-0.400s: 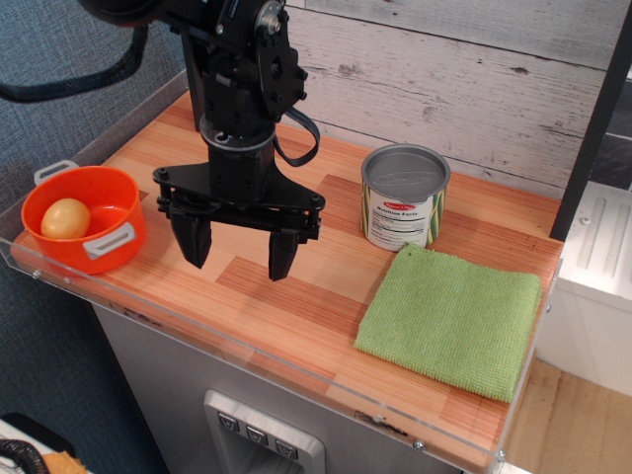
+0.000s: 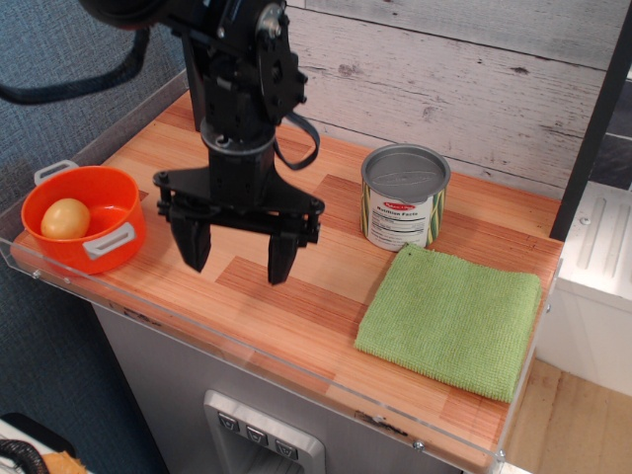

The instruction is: Move potato from orange bowl next to the can

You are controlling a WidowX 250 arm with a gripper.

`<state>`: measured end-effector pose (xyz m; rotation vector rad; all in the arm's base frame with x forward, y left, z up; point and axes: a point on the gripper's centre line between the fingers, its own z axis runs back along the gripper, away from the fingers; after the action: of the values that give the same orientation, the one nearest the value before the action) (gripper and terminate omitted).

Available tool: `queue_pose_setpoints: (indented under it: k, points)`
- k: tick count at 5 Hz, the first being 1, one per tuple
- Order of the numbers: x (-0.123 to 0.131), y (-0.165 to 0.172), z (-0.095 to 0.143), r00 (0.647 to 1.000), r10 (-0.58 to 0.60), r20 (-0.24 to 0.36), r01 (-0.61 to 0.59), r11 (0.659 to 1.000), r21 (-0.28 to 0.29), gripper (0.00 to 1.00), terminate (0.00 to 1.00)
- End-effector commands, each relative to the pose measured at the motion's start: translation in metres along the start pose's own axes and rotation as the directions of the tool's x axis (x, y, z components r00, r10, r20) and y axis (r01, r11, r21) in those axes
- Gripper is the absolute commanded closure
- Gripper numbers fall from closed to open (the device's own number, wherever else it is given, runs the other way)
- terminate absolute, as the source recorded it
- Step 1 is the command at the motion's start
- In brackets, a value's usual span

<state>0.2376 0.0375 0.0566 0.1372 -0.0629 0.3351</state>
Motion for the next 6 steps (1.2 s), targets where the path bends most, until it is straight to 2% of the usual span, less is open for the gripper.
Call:
queue_pose_setpoints:
  k: [1,3,4,5,6]
  points:
    - [0.009,0.039,0.027,0.991,0.120,0.065,-0.121,0.992,0.015,0.00,0.00]
    - [0.027,0.114,0.034,0.927,0.367,0.078,-0.370,0.929,0.027,0.00,0.00]
    - [0.040,0.140,0.031,0.889,0.452,0.066,-0.453,0.891,0.004,0.00,0.00]
    - [0.045,0.152,0.021,0.866,0.495,0.074,-0.497,0.868,0.012,0.00,0.00]
    - [0.046,0.162,0.015,0.850,0.523,0.067,-0.523,0.852,-0.016,0.00,0.00]
